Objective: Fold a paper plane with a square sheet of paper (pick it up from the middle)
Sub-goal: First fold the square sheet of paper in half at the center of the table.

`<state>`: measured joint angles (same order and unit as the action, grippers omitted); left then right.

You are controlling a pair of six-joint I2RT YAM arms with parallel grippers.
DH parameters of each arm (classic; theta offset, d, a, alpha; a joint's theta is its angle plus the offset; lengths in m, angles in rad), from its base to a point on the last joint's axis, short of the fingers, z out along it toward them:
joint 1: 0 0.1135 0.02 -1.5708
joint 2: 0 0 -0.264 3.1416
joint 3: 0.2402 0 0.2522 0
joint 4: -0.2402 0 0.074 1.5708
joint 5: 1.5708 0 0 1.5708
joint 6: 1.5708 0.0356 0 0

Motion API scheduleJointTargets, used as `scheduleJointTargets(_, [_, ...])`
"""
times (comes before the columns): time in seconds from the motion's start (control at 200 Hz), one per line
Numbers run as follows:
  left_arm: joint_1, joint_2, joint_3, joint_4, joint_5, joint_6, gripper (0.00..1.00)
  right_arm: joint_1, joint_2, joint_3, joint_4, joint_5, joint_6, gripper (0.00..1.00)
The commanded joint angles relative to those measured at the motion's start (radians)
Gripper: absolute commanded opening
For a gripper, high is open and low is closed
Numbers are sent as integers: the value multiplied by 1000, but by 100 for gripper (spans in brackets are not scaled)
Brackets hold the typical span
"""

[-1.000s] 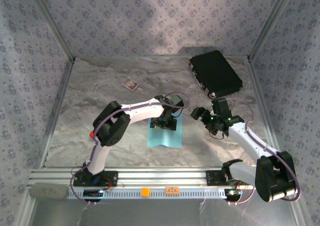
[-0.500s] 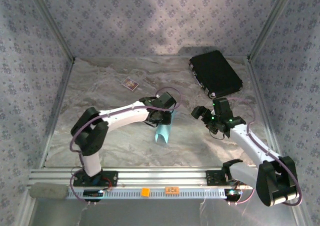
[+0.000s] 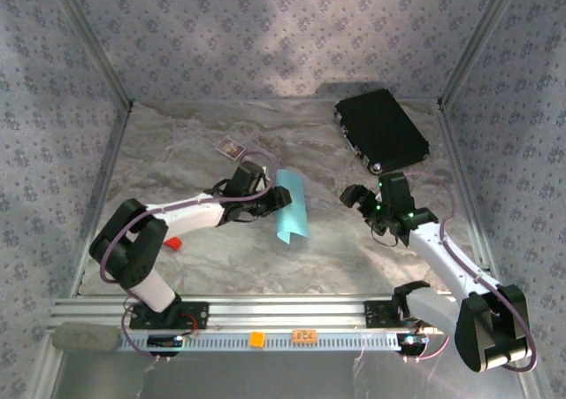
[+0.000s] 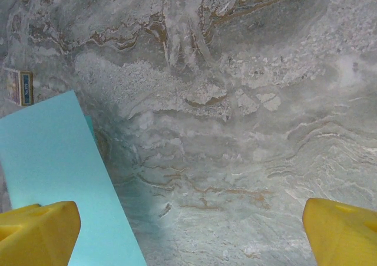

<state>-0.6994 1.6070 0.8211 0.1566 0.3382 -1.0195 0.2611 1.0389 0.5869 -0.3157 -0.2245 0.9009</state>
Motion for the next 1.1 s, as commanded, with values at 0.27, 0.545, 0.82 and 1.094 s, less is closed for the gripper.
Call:
scheduleJointTargets(0.27, [-20,131,-20,322,183,-178,44,11,0,-16,53,-50,17,99])
scheduleJointTargets(0.545, [-55,193,24,201,159,-154,43,10,13,-33,94,-87,14,99])
scheduleJointTargets(0.82, [-62,206,53,33,83,-110,46,11,36,-15,55,-105,-5,99])
scheduleJointTargets(1.094, [-80,193,139,-199,-9,30,57,21,41,-12,75,-98,16,99])
